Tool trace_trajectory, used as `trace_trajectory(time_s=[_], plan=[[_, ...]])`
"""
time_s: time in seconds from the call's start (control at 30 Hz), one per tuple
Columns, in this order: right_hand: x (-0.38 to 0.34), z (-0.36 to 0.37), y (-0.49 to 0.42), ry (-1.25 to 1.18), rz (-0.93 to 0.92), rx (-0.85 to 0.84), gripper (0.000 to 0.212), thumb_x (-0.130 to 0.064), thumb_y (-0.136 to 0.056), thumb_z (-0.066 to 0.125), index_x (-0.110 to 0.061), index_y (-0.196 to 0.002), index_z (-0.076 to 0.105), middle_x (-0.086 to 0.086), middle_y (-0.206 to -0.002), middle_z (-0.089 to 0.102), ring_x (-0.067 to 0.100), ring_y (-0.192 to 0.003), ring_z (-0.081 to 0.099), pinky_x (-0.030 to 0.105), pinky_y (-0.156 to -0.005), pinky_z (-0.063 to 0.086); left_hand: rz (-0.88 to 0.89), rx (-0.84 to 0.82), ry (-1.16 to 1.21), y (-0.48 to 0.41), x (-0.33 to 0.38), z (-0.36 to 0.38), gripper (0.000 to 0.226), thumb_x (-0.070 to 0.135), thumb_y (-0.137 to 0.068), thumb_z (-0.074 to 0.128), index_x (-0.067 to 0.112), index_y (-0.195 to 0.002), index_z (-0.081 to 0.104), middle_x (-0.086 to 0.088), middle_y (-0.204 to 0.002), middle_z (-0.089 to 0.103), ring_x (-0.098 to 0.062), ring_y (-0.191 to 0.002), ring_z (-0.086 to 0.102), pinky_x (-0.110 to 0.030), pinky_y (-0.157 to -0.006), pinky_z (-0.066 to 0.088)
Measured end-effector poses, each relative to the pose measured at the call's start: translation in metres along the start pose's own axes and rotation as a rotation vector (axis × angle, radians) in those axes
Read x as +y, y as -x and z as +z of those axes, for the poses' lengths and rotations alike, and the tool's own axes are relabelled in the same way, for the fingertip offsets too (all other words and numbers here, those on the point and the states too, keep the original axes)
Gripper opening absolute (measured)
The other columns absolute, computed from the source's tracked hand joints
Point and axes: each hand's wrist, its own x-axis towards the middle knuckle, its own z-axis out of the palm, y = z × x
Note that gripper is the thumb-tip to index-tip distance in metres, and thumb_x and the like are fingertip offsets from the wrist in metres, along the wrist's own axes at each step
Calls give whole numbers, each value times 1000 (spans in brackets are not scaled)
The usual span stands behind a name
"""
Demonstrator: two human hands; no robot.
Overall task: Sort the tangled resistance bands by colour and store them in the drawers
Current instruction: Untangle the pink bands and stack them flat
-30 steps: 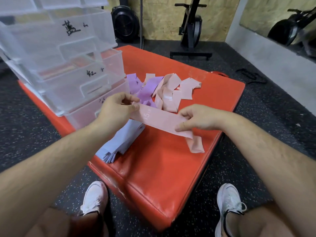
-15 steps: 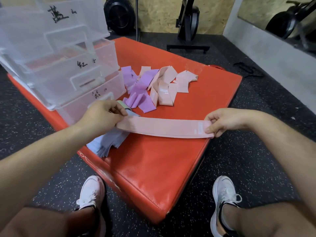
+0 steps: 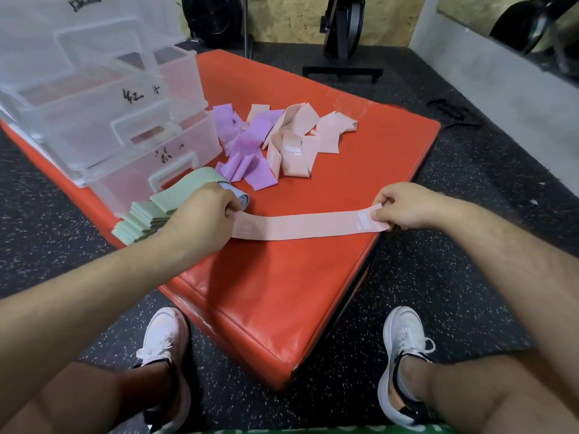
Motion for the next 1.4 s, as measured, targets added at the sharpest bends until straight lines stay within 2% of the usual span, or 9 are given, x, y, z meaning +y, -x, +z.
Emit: trace_trajectory(time_s=[0.13,0.2,0.33,0.5,0.57,0.7,1.03,1.27,1.4], plan=[[9,4,-3,13,2,58,11,-24,-88,72,-22,-96,64,-2,-83,69,15,-65,60,30,-58,43,40,-97,-144,-1,3,8,22,-3,-81,57,4,-93,73,-16,-96,59,-37,-90,58,-46,-79,50],[11,6,-3,0,-14,71,19,-26,-87,73,-27,-100,59,-2,-85,67,15,-66,60,31,-59,43,59,-114,-221,0,3,14,24,-1,-80,60,7,-98,74,-14,-101,56,-35,-97,53,-44,-84,46],[8,6,1,42,-84,120,16,-24,-87,74,-31,-94,61,-5,-88,60,12,-65,54,27,-56,37,125,-9,-340,1,-1,17,17,6,-74,72,19,-83,76,-3,-94,55,-32,-95,48,-38,-73,38],[6,6,3,111,-103,112,4,-27,-88,70,-31,-87,68,-11,-83,60,8,-69,55,27,-58,37,119,-129,-439,-1,5,9,15,19,-83,58,28,-85,70,10,-93,63,-21,-100,45,-30,-71,15],[2,4,3,154,-115,137,1,-34,-88,68,-33,-88,68,-11,-85,57,9,-72,55,29,-60,38,133,-108,-424,-2,6,7,16,21,-83,56,27,-85,71,9,-91,65,-21,-99,48,-30,-72,18],[-22,5,-2,130,-209,212,9,-43,-92,62,-36,-95,67,-14,-91,53,7,-84,54,33,-74,45,167,1,-301,-14,11,5,11,28,-81,60,26,-83,71,6,-88,67,-28,-92,56,-38,-78,44],[-89,36,-47,12,-323,247,21,-32,-97,58,-29,-114,69,0,-115,53,18,-98,57,32,-93,45,142,-50,-178,-83,43,25,36,31,-91,53,28,-125,63,3,-122,59,-27,-112,49,-39,-93,37],[-114,45,-84,-211,-132,268,20,-23,-92,56,-30,-106,68,-2,-107,67,23,-94,64,32,-78,52,92,-48,-140,-116,39,34,30,26,-87,54,25,-114,68,-2,-117,61,-29,-113,50,-39,-90,40],[-124,50,-99,-662,55,240,13,-11,-81,68,-23,-83,65,-4,-94,71,19,-84,69,34,-75,57,74,-38,-114,-117,37,33,25,26,-89,55,24,-111,68,-2,-116,61,-29,-113,50,-39,-94,39]])
